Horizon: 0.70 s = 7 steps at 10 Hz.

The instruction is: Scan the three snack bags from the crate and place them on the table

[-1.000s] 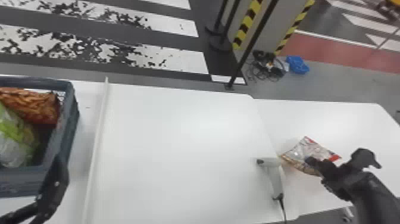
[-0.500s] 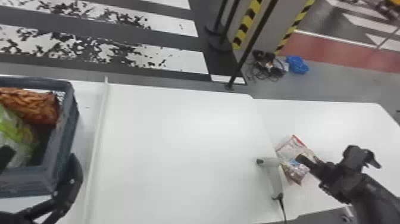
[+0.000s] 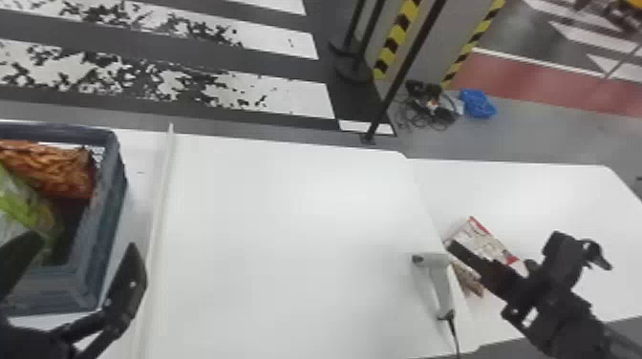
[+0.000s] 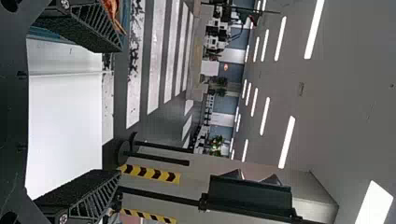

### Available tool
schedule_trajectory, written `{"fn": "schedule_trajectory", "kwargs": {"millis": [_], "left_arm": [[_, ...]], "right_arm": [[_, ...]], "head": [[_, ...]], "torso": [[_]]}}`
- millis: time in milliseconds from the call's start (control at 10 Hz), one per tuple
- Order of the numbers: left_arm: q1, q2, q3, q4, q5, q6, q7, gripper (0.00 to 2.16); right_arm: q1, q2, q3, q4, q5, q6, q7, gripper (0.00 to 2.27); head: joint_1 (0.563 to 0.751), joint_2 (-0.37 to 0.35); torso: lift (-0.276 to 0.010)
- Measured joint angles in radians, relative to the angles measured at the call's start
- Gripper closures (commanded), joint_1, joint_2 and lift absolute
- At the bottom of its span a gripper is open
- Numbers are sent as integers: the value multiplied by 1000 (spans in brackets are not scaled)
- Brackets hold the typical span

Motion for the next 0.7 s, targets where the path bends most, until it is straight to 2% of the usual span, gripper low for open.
{"fn": "schedule_trajectory", "kwargs": {"millis": [200, 300, 500, 700], "left_arm": [[-1, -2, -1, -4, 2, 16, 6, 97], [-3, -3, -5, -5, 3, 21, 7, 97], [-6, -4, -11, -6, 5, 26, 9, 100], [-7, -10, -11, -6, 13, 52, 21, 100]], "right_arm": [[137, 98, 39, -213, -25, -65, 90, 53], [220, 132, 107, -280, -2, -242, 105, 53], [362, 172, 257, -333, 37, -598, 116, 60], [444, 200, 370, -340, 50, -787, 130, 63]], "head": [[695, -350], [695, -350], [695, -350], [695, -306]], "torso": [[-36], [-36], [-36], [-36]]}}
